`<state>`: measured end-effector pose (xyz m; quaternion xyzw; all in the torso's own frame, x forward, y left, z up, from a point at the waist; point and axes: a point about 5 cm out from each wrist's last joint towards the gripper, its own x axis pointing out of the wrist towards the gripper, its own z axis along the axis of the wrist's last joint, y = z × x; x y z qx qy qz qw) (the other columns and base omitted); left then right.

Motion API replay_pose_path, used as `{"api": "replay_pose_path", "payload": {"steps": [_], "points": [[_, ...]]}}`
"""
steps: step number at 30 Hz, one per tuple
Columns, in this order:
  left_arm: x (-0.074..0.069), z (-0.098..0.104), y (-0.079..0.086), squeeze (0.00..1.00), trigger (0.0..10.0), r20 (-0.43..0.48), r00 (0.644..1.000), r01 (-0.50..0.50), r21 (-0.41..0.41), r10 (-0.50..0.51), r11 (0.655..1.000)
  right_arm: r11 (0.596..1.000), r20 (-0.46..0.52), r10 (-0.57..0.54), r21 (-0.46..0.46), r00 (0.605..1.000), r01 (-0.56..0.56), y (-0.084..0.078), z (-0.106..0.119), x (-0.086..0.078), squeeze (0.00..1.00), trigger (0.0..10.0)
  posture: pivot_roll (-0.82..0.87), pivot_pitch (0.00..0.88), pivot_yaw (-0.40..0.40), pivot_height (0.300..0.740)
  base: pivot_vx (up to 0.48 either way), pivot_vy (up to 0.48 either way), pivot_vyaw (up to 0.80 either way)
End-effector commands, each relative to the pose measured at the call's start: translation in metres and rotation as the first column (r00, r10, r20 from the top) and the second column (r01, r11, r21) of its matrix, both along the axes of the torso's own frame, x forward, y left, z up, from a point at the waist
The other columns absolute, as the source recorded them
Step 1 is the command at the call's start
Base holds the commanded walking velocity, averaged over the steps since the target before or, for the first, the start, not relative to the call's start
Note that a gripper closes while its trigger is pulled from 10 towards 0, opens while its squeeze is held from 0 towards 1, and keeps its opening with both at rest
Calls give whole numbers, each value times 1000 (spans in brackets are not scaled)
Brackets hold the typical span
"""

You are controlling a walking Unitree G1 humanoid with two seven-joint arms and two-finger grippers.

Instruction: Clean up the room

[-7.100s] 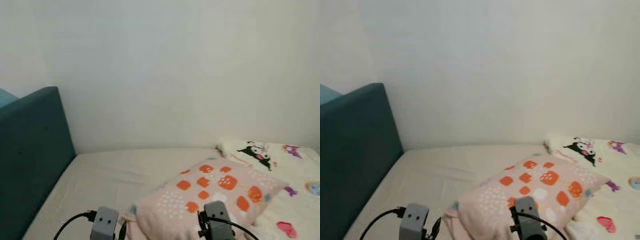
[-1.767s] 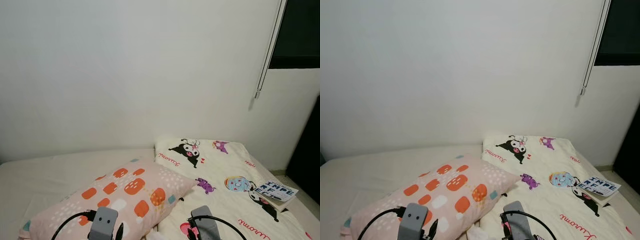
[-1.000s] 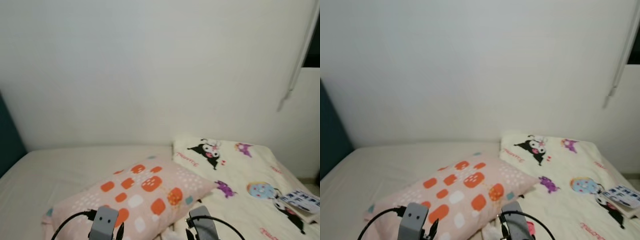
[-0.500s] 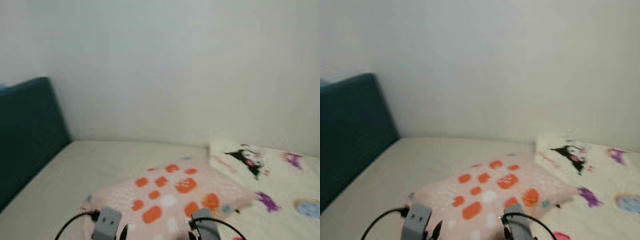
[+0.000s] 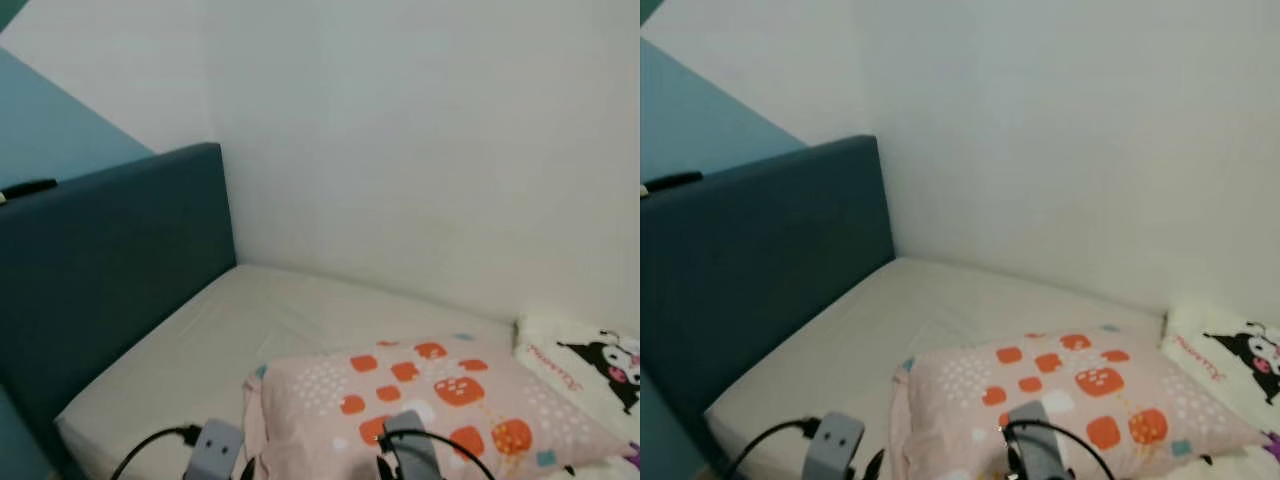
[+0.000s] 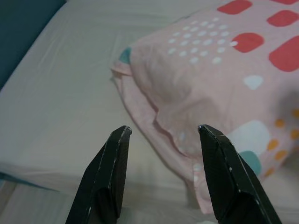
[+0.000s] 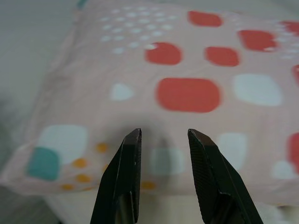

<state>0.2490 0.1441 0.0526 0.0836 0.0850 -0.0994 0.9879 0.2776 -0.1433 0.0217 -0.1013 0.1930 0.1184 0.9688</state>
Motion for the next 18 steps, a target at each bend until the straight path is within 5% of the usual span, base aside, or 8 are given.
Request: {"api": "replay_pose_path", "payload": {"steps": [1, 6, 18], "points": [[0, -1, 0, 0, 10000, -12, 1000, -6, 9, 6, 1000, 1000, -16, -19, 0, 1000, 19, -4, -3, -3, 0, 10000, -46, 55, -13, 737, 0, 0, 0], [2, 0, 0, 0, 10000, -2, 1000, -6, 20, 7, 1000, 1000, -11, -27, -2, 1000, 27, -6, -2, -2, 0, 10000, -48, 53, -14, 737, 0, 0, 0], [1, -1, -1, 0, 10000, -8, 1000, -3, 17, 3, 1000, 999, -14, -36, -2, 999, 36, -8, -3, -4, 0, 10000, -50, 52, -15, 737, 0, -404, 0]]}}
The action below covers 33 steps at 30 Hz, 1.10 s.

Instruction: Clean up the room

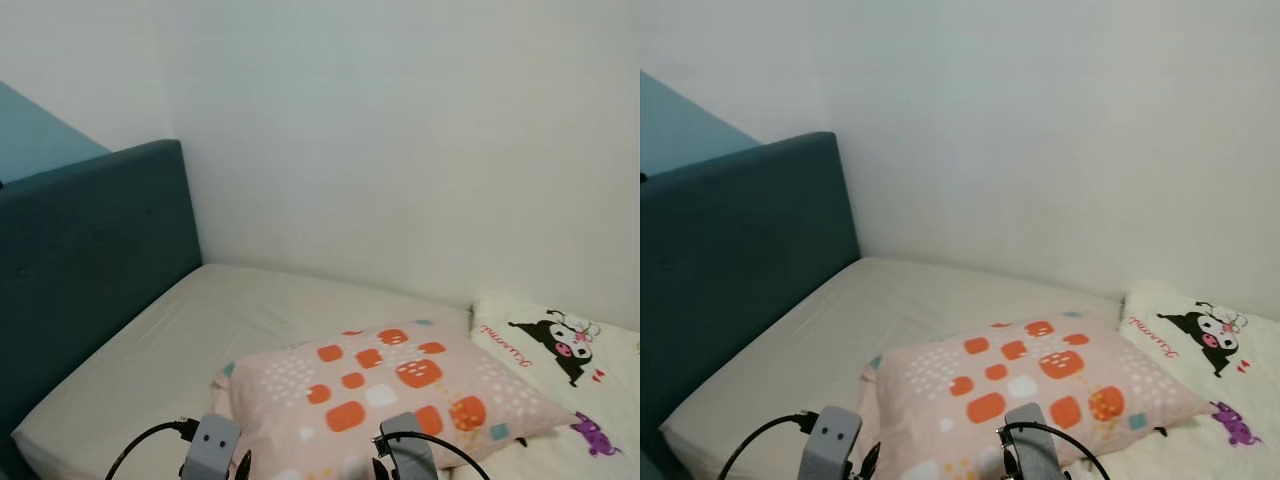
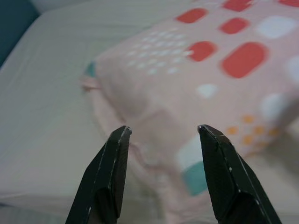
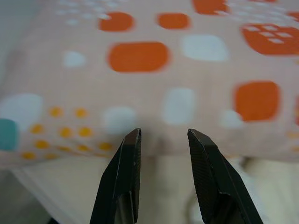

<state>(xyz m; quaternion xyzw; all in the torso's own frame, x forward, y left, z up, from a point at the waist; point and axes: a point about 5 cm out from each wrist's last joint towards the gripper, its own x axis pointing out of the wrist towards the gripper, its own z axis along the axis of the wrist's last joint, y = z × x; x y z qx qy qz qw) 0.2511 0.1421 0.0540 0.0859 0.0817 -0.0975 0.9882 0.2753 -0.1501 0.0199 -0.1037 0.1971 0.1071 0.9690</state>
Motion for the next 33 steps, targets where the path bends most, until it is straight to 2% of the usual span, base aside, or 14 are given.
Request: {"api": "replay_pose_path", "payload": {"steps": [1, 7, 12, 33], "points": [[-1, -2, 1, 0, 10000, -15, 1000, -1, 13, 1, 1000, 1000, -9, -14, 8, 1000, 14, -2, -1, -2, 0, 10000, -50, 52, -15, 737, 0, -420, 0], [-1, -3, 2, 0, 10000, -17, 1000, -6, 14, 6, 1000, 1000, -9, -14, 8, 1000, 14, -2, -1, -2, 0, 10000, -50, 52, -15, 737, 0, -409, 0], [0, -5, 5, 0, 10000, -28, 999, -36, 12, 37, 999, 1000, -9, -17, 0, 1000, 17, -4, 0, 0, 0, 10000, -52, 57, -19, 737, 0, 0, 0], [2, -5, 8, 0, 10000, -30, 998, -57, 24, 57, 998, 1000, -33, -24, 19, 999, 25, -4, -3, -1, 0, 10000, -51, 62, -17, 737, 0, 0, 0]]}}
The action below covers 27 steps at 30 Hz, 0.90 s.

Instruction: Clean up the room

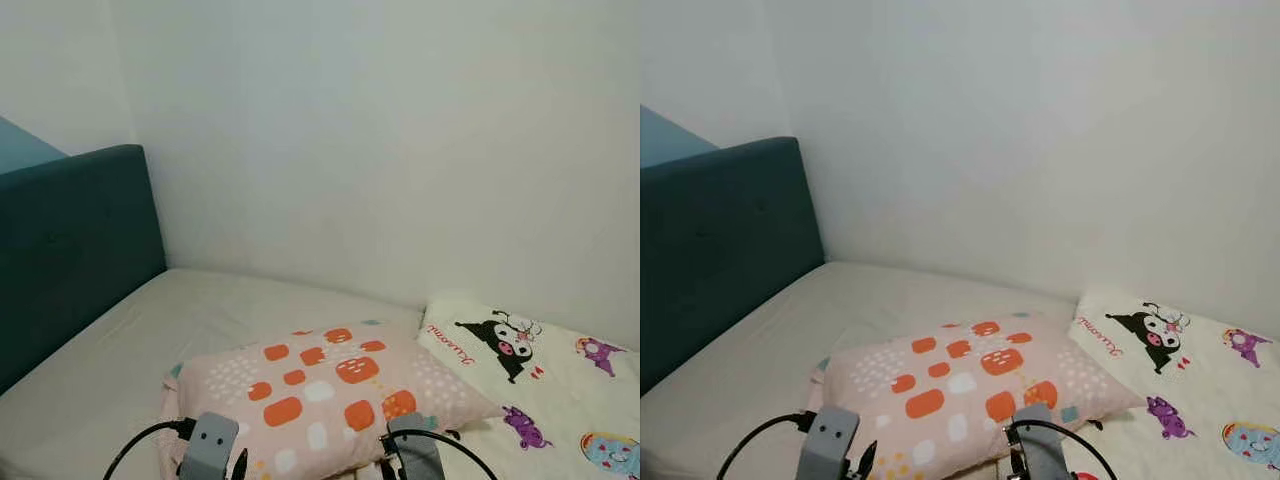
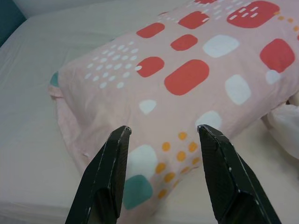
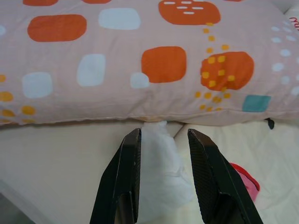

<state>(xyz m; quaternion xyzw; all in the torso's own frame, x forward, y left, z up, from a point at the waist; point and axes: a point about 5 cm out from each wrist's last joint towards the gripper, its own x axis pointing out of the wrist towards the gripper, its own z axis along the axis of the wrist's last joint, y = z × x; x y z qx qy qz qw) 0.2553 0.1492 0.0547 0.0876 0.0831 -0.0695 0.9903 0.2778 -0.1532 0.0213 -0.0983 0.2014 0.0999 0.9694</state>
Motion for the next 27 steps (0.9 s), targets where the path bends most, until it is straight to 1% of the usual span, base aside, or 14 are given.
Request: {"api": "replay_pose_path", "payload": {"steps": [1, 10, 14, 27], "points": [[-2, -6, 1, 0, 10000, -33, 999, -2, 16, 2, 1000, 1000, -26, -8, 11, 1000, 8, 0, -5, -4, 0, 10000, -51, 62, -17, 737, 0, 0, 0], [-3, -7, 0, 0, 10000, -38, 999, 2, 12, -1, 1000, 1000, -37, -14, 24, 999, 15, 1, -5, -5, 0, 10000, -52, 66, -16, 737, 0, 0, 0], [-3, -7, -1, 0, 10000, -39, 999, 4, 11, -4, 1000, 999, -39, -21, 34, 999, 22, 0, -6, -6, 0, 10000, -53, 68, -15, 722, 0, 0, 0], [-3, -6, -2, 0, 10000, -36, 999, 8, 7, -7, 1000, 999, -37, -35, 34, 999, 37, -2, -5, -6, 0, 10000, -53, 69, -14, 722, 0, 0, 0]]}}
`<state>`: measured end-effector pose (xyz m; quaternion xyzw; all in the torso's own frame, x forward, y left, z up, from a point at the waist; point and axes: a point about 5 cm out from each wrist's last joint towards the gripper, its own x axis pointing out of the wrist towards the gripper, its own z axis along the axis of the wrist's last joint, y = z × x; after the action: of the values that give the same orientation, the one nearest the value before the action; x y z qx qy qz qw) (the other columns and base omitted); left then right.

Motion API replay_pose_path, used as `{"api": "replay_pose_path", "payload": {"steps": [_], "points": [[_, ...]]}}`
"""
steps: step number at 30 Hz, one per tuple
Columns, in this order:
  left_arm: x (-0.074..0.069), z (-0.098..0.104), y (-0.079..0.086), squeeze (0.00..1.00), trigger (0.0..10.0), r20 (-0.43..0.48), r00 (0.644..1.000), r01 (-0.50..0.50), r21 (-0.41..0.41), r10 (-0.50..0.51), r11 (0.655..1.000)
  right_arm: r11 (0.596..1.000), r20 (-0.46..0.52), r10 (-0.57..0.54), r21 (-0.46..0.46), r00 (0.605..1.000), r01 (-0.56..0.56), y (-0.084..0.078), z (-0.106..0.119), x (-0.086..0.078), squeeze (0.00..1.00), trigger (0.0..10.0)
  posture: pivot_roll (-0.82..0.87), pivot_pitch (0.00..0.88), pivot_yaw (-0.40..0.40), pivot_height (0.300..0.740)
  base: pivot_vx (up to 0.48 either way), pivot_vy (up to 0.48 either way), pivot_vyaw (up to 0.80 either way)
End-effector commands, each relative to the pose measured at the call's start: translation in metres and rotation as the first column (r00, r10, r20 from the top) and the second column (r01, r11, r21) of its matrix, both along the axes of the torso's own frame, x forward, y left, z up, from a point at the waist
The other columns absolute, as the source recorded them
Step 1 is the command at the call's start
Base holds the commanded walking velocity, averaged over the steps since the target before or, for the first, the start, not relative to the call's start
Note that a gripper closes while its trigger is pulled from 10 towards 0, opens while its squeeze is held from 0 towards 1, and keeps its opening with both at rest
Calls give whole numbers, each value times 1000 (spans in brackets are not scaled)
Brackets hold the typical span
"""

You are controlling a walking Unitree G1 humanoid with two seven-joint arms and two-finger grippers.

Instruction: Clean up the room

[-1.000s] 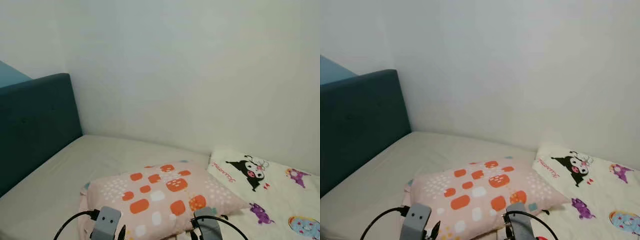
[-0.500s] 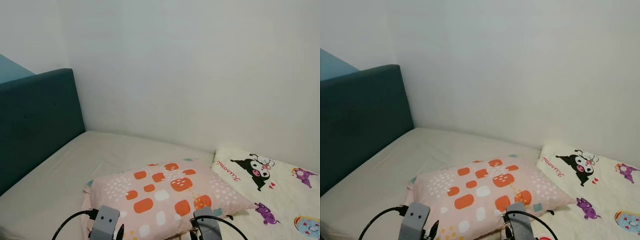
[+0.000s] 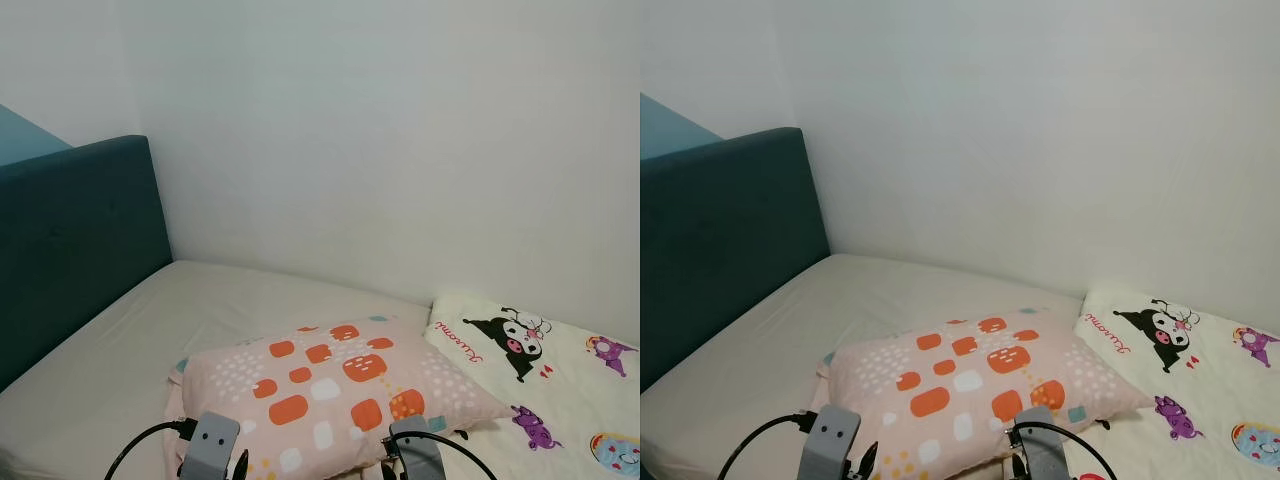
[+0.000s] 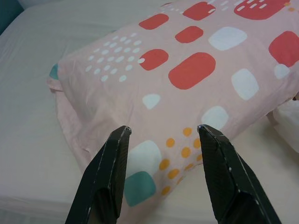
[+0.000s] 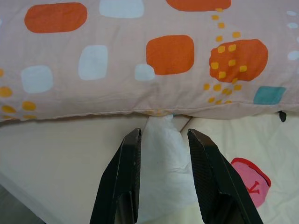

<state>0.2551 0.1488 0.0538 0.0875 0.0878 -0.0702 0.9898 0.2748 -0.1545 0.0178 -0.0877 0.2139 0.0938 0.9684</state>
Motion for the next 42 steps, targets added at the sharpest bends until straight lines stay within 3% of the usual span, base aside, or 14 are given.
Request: {"api": "replay_pose_path", "payload": {"steps": [1, 8, 22, 34, 42], "points": [[-2, -5, -1, 0, 10000, -27, 1000, 7, 6, -7, 1000, 1000, -11, -18, 19, 1000, 18, -1, -1, -3, 0, 10000, -53, 69, -14, 722, 0, 0, 0], [-3, -5, -1, 0, 10000, -28, 1000, 8, 6, -8, 1000, 999, -9, -23, 34, 1000, 23, 0, -1, -3, 0, 10000, -53, 65, -14, 722, 0, 0, 0], [-2, -6, 0, 0, 10000, -26, 1000, 6, 9, -5, 1000, 998, -8, -17, 61, 1000, 18, 2, 0, -3, 0, 10000, -52, 59, -17, 722, 0, 0, -753], [-3, -6, 0, 0, 10000, -24, 1000, 7, 8, -7, 1000, 999, -17, -12, 50, 1000, 12, 3, -2, -3, 0, 10000, -54, 55, -17, 722, 0, 0, 0], [-3, -6, -1, 0, 10000, -25, 1000, 13, 9, -13, 1000, 997, -33, -25, 70, 999, 28, 2, -3, -6, 0, 10000, -54, 56, -15, 684, 0, 0, 0]]}}
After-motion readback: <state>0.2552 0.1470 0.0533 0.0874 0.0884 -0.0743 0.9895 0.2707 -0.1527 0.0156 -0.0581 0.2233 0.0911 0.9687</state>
